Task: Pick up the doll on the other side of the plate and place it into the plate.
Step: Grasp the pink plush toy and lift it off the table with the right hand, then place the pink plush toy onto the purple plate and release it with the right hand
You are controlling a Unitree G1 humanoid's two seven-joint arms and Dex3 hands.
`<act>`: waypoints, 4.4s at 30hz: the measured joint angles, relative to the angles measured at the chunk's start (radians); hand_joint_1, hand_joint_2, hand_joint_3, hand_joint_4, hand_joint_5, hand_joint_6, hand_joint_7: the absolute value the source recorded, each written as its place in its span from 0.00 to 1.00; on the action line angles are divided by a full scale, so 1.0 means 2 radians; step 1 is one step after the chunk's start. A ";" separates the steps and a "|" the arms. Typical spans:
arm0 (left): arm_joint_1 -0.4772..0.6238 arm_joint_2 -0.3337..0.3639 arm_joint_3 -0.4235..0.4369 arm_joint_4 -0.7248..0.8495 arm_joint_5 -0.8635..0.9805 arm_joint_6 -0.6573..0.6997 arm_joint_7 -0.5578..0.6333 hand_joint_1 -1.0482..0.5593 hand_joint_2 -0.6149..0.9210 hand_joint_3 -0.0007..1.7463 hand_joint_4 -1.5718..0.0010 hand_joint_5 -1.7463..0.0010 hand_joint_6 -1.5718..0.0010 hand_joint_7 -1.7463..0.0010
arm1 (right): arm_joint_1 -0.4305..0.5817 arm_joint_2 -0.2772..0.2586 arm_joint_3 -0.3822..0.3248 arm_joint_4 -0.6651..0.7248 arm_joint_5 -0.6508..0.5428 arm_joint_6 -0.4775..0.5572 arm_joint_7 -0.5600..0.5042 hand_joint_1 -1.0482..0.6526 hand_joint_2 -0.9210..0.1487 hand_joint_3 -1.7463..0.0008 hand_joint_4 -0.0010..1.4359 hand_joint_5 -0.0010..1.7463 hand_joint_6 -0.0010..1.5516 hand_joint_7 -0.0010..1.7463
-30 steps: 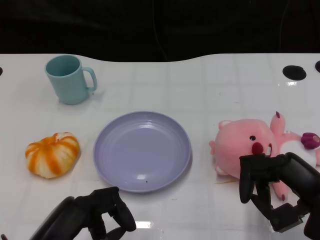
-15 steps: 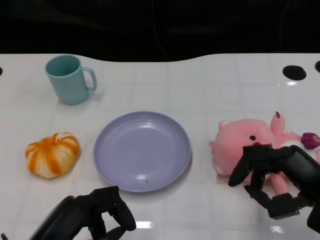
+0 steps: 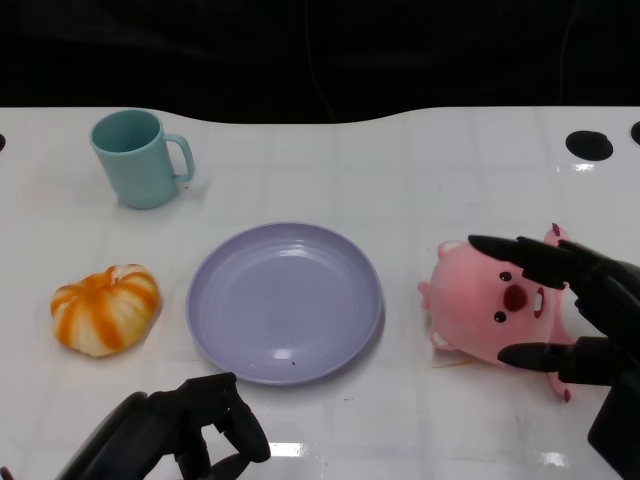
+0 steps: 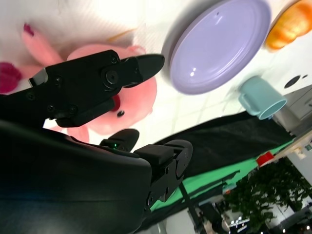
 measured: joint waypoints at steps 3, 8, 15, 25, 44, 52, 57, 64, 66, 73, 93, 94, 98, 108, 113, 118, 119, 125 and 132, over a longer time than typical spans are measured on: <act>0.000 0.000 0.000 0.000 0.000 0.000 0.000 0.49 0.96 0.34 0.60 0.01 0.59 0.27 | 0.000 -0.008 0.000 -0.013 -0.035 0.006 -0.008 0.25 0.05 1.00 0.00 0.16 0.11 0.01; -0.001 0.000 -0.003 0.000 0.001 0.000 0.000 0.48 0.95 0.34 0.59 0.01 0.58 0.28 | -0.003 -0.019 0.006 -0.032 -0.083 0.042 0.003 0.23 0.06 1.00 0.00 0.13 0.10 0.00; -0.005 -0.002 -0.007 0.000 0.006 0.000 0.000 0.48 0.95 0.34 0.59 0.02 0.59 0.28 | -0.020 -0.027 0.027 -0.042 -0.120 0.093 0.037 0.23 0.08 1.00 0.01 0.13 0.11 0.01; -0.004 -0.008 -0.010 -0.001 0.012 0.000 0.000 0.49 0.93 0.37 0.59 0.03 0.58 0.28 | -0.076 -0.033 0.059 0.039 -0.160 0.089 0.029 0.19 0.06 0.99 0.00 0.16 0.11 0.00; 0.009 -0.017 -0.021 -0.035 0.018 0.023 0.000 0.48 0.92 0.38 0.59 0.00 0.58 0.28 | -0.238 -0.012 0.157 0.323 -0.191 0.049 -0.031 0.19 0.03 1.00 0.17 0.16 0.21 0.02; 0.009 -0.020 -0.024 -0.040 0.022 0.033 0.000 0.49 0.89 0.43 0.59 0.00 0.58 0.27 | -0.262 0.021 0.157 0.403 -0.156 0.025 -0.107 0.49 0.04 0.99 0.56 0.64 0.65 0.18; 0.009 -0.021 -0.026 -0.044 0.022 0.041 0.000 0.49 0.88 0.44 0.58 0.00 0.58 0.27 | -0.264 0.032 0.148 0.427 -0.125 0.000 -0.135 0.54 0.14 0.78 0.63 0.86 0.73 0.34; 0.008 -0.021 -0.027 -0.046 0.022 0.043 0.000 0.49 0.88 0.45 0.59 0.00 0.58 0.27 | -0.271 0.030 0.155 0.439 -0.125 -0.035 -0.150 0.50 0.42 0.38 0.63 1.00 0.63 0.60; 0.008 -0.021 -0.027 -0.046 0.022 0.043 0.000 0.48 0.88 0.45 0.58 0.00 0.58 0.27 | -0.271 0.030 0.155 0.439 -0.126 -0.038 -0.156 0.49 0.39 0.43 0.63 1.00 0.56 0.74; 0.007 -0.021 -0.027 -0.045 0.023 0.043 0.000 0.48 0.88 0.44 0.58 0.00 0.58 0.27 | -0.270 0.030 0.158 0.436 -0.134 -0.062 -0.187 0.50 0.51 0.30 0.66 1.00 0.49 0.95; 0.005 -0.020 -0.027 -0.039 0.023 0.041 0.000 0.48 0.88 0.44 0.58 0.00 0.58 0.27 | -0.265 0.053 0.131 0.373 -0.106 -0.108 -0.236 0.53 0.63 0.14 0.70 1.00 0.50 1.00; 0.005 -0.020 -0.027 -0.039 0.023 0.041 0.000 0.48 0.89 0.44 0.58 0.00 0.58 0.27 | -0.265 0.056 0.131 0.371 -0.106 -0.113 -0.236 0.54 0.63 0.14 0.70 1.00 0.50 1.00; 0.005 -0.020 -0.027 -0.037 0.023 0.037 0.000 0.48 0.88 0.44 0.58 0.00 0.58 0.27 | -0.266 0.075 0.131 0.367 -0.106 -0.114 -0.236 0.54 0.65 0.10 0.72 1.00 0.51 1.00; 0.005 -0.020 -0.029 -0.035 0.027 0.035 0.001 0.49 0.89 0.43 0.56 0.00 0.58 0.27 | -0.306 0.126 0.150 0.365 -0.116 -0.095 -0.218 0.51 0.67 0.14 0.70 1.00 0.49 1.00; 0.003 -0.021 -0.036 -0.031 0.034 0.031 0.002 0.49 0.89 0.43 0.57 0.00 0.58 0.27 | -0.352 0.162 0.179 0.405 -0.136 -0.097 -0.222 0.47 0.63 0.20 0.70 1.00 0.49 1.00; 0.004 -0.021 -0.041 -0.029 0.036 0.026 0.007 0.50 0.89 0.44 0.57 0.00 0.58 0.27 | -0.384 0.184 0.195 0.442 -0.145 -0.101 -0.226 0.46 0.62 0.23 0.70 1.00 0.49 1.00; 0.004 -0.021 -0.041 -0.029 0.036 0.026 0.008 0.50 0.89 0.44 0.57 0.00 0.58 0.27 | -0.389 0.186 0.196 0.449 -0.145 -0.102 -0.227 0.45 0.59 0.26 0.70 1.00 0.48 0.99; 0.005 -0.021 -0.042 -0.029 0.037 0.025 0.010 0.50 0.89 0.44 0.57 0.00 0.59 0.27 | -0.409 0.206 0.213 0.487 -0.153 -0.099 -0.226 0.46 0.45 0.47 0.67 1.00 0.49 0.89; 0.010 -0.021 -0.043 -0.034 0.041 0.027 0.010 0.50 0.89 0.44 0.56 0.00 0.59 0.27 | -0.415 0.222 0.222 0.504 -0.146 -0.085 -0.178 0.39 0.10 0.85 0.42 0.43 0.47 0.07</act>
